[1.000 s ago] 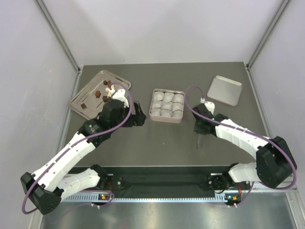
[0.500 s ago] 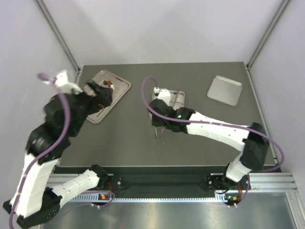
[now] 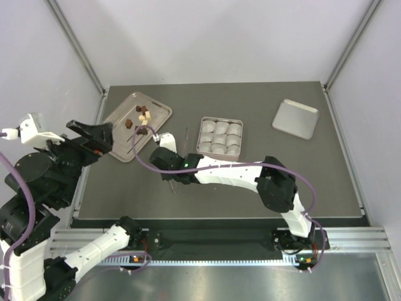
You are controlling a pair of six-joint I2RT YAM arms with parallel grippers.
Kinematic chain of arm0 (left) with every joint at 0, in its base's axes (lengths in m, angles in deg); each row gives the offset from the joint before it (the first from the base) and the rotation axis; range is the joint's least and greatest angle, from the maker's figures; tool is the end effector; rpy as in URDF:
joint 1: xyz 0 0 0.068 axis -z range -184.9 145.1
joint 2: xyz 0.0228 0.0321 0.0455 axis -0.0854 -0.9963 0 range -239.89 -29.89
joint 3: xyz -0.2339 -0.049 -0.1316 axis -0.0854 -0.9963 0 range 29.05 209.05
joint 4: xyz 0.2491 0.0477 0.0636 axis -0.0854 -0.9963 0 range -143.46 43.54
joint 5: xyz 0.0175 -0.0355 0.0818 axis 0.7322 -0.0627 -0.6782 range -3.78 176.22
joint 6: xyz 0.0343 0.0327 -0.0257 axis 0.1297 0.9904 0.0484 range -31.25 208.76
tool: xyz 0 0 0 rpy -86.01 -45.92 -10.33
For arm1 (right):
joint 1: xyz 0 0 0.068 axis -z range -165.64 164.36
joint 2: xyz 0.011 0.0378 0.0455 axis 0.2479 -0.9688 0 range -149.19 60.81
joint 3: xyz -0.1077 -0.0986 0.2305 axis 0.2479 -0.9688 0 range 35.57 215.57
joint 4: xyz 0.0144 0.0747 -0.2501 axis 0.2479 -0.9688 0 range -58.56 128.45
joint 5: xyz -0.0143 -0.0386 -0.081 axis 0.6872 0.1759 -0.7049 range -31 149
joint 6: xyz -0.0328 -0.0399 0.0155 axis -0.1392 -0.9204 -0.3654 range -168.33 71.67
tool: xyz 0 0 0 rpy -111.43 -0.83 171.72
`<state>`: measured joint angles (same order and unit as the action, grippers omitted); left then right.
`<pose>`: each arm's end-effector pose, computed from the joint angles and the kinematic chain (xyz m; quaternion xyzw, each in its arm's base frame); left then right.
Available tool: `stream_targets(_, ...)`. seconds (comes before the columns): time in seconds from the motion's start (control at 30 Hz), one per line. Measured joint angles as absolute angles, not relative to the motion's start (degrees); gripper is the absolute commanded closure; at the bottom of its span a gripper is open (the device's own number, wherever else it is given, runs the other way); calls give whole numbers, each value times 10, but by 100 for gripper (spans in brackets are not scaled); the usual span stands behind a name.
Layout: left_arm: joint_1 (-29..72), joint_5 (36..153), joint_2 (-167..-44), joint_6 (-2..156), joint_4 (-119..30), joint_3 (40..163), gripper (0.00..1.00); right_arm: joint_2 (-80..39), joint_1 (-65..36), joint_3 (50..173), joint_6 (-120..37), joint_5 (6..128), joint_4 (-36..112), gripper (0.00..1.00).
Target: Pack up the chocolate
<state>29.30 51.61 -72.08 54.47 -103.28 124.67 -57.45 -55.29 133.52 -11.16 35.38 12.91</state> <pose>0.0323 0.0025 0.5171 -0.2045 0.6946 -0.1895 0.6631 0.1768 0.4356 0.2409 -0.1798 0.8924 0.1823 0.3716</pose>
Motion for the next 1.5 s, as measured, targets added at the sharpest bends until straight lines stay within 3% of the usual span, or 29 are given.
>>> stream_targets(0.53,293,491,-720,577,-1031,1164,4,-660,-552,1371,-80,383,123,96)
stream_targets(0.63,293,491,-721,579,-1031,1154,4,-663,-551,1371,-72,385,122,91)
stream_targets(0.8,293,491,-722,585,-1031,1152,4,-663,-542,1371,-60,396,118,72)
stream_targets(1.03,293,494,-726,587,-1032,1152,4,-641,-506,1347,-53,419,108,66)
stream_targets(1.1,293,497,-731,587,-1036,1154,4,-608,-497,1322,-62,426,100,57)
stream_targets(1.2,293,509,-746,589,-1037,1160,3,-522,-483,1271,-81,428,98,35)
stream_targets(1.23,293,515,-752,589,-1037,1160,2,-485,-479,1251,-85,429,98,26)
stream_targets(1.27,293,523,-759,589,-1037,1160,1,-441,-473,1230,-88,429,96,4)
stream_targets(1.3,293,532,-767,589,-1036,1159,1,-396,-464,1208,-90,432,98,0)
stream_targets(1.5,293,596,-813,580,-1030,1116,1,-104,-349,1045,-118,431,127,0)
